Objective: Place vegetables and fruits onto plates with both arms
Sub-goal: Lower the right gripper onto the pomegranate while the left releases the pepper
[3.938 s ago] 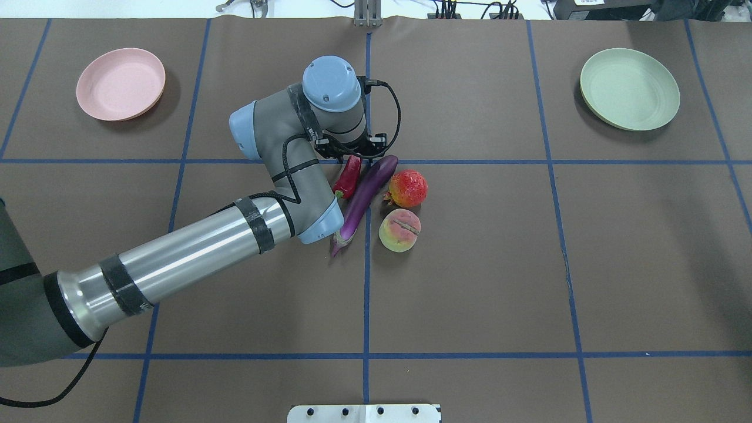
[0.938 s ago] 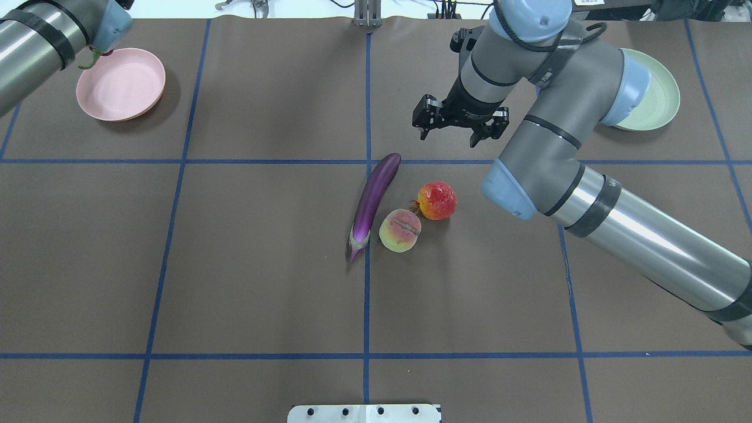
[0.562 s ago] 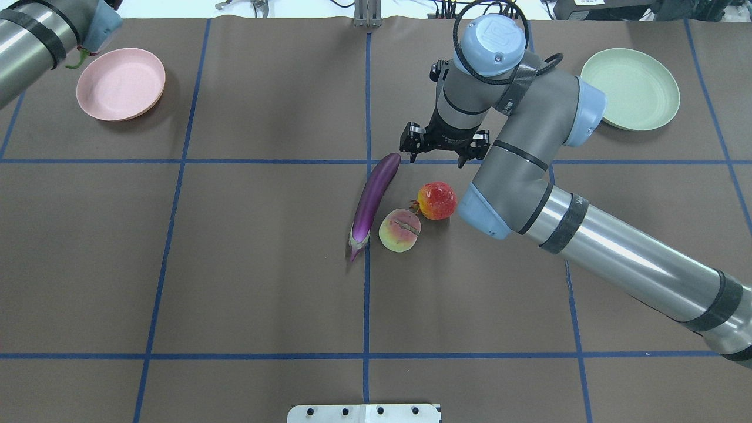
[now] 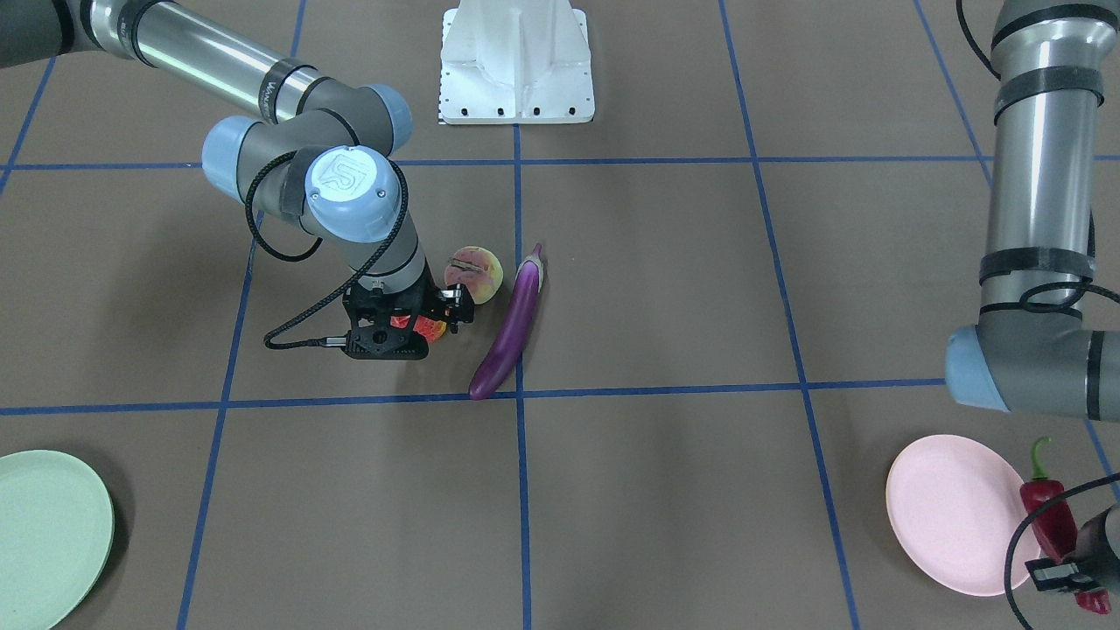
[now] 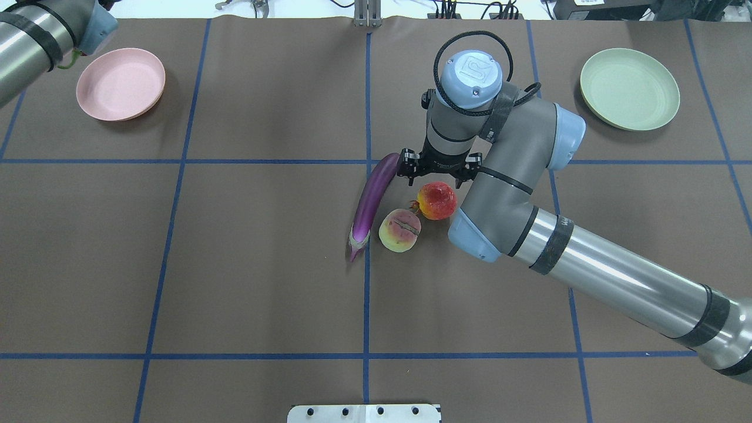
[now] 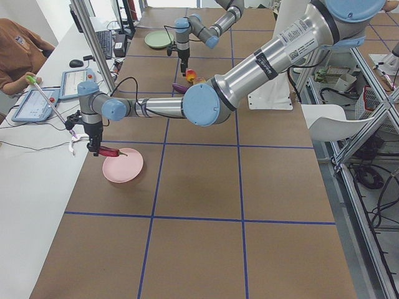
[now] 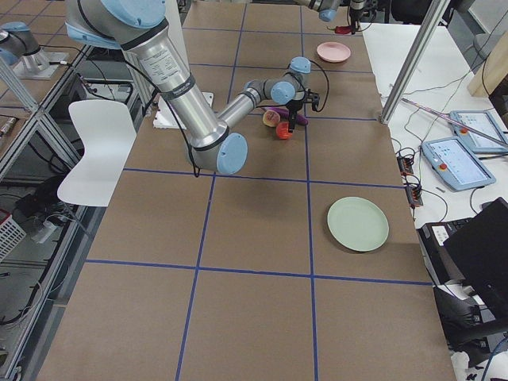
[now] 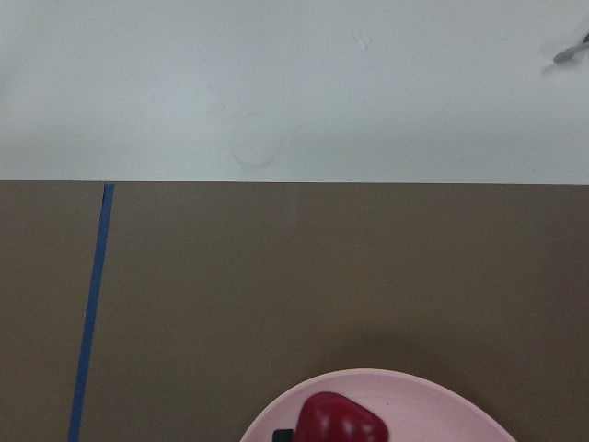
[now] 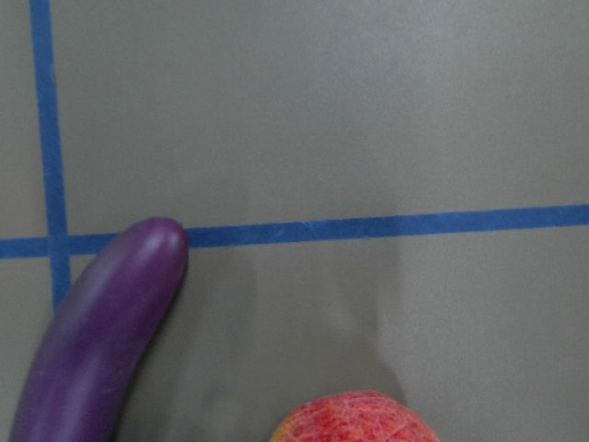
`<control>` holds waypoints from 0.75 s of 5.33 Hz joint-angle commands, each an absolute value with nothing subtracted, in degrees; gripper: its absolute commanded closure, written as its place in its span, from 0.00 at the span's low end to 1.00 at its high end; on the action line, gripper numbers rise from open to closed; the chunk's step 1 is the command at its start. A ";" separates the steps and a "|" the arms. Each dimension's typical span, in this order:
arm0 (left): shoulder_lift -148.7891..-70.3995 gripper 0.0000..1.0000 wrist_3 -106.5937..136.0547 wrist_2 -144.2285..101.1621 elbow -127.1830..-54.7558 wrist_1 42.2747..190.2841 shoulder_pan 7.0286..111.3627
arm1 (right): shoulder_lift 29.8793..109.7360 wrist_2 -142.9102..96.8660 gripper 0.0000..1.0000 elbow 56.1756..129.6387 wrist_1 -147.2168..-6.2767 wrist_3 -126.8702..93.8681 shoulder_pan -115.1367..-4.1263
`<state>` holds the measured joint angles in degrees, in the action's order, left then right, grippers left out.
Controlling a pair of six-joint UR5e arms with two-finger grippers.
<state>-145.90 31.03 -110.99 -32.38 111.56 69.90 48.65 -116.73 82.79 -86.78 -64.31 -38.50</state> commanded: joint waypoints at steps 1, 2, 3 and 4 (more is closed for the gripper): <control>-145.90 1.00 31.03 -109.87 -30.60 113.54 69.79 | 48.96 -116.63 0.00 82.01 -86.84 -64.34 -37.97; -145.90 1.00 31.03 -109.86 -30.67 113.64 69.79 | 48.87 -116.80 0.00 82.00 -86.84 -64.34 -37.71; -145.90 1.00 31.03 -109.86 -30.67 113.64 69.79 | 48.87 -116.98 0.00 81.91 -86.84 -64.34 -37.36; -145.81 1.00 31.11 -109.52 -30.59 114.08 69.52 | 48.95 -116.98 0.45 81.91 -86.92 -64.60 -37.09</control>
